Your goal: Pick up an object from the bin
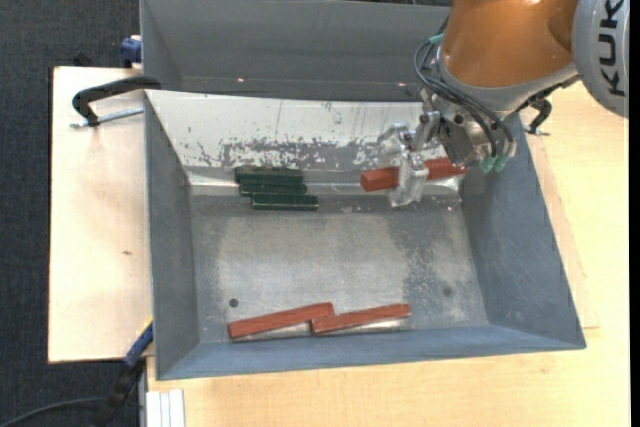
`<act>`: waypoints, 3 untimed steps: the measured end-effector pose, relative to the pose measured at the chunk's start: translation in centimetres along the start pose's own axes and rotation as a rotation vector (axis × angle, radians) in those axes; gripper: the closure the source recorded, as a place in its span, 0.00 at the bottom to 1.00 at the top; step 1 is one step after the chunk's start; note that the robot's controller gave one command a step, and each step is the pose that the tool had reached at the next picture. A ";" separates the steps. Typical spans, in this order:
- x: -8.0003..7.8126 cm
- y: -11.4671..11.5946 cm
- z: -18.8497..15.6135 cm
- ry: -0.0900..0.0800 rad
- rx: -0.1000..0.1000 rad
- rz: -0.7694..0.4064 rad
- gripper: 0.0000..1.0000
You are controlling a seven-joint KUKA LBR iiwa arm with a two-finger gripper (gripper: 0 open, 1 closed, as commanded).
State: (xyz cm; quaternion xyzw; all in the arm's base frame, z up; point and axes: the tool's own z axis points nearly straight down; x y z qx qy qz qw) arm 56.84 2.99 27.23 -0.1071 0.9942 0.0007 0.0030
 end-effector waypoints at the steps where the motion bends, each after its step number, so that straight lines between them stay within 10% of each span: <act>1: 0.0 0.0 0.0 0.000 0.000 0.000 1.00; 2: 0.0 0.0 0.0 0.000 0.000 0.000 1.00; 3: 0.1 1.5 -9.2 -0.006 0.003 -0.440 1.00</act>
Offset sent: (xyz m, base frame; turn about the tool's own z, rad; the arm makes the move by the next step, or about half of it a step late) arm 0.0000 0.0000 0.0000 0.0000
